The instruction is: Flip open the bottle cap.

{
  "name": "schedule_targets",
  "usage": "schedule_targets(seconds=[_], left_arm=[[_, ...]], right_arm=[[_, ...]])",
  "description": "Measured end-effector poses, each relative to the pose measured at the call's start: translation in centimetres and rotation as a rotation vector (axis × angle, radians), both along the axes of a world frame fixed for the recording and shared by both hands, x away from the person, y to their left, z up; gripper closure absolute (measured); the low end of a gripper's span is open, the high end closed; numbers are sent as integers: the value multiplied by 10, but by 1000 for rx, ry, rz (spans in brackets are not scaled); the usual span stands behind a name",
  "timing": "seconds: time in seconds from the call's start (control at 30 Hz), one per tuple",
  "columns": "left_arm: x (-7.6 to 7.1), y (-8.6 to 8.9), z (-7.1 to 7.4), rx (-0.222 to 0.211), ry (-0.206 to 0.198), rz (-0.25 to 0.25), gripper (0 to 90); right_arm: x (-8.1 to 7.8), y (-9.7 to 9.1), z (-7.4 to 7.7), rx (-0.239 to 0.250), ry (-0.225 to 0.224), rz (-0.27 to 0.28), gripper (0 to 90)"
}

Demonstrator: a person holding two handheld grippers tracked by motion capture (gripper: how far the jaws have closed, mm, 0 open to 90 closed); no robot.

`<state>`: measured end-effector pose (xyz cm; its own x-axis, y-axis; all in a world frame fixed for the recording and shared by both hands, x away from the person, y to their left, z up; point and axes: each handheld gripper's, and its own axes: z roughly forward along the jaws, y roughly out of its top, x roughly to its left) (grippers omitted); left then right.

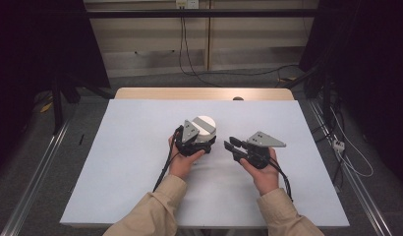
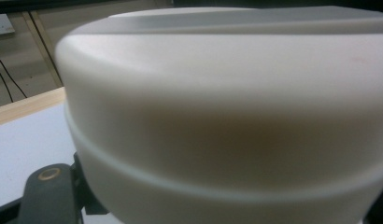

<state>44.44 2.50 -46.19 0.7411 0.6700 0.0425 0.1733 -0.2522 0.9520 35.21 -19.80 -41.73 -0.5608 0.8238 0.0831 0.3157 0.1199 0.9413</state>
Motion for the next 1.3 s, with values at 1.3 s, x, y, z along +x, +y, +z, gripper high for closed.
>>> schedule_targets(seconds=[1.3], left_arm=[[0,0,0,1,3,2,185]], right_arm=[[35,32,20,-6,-1,59,900]])
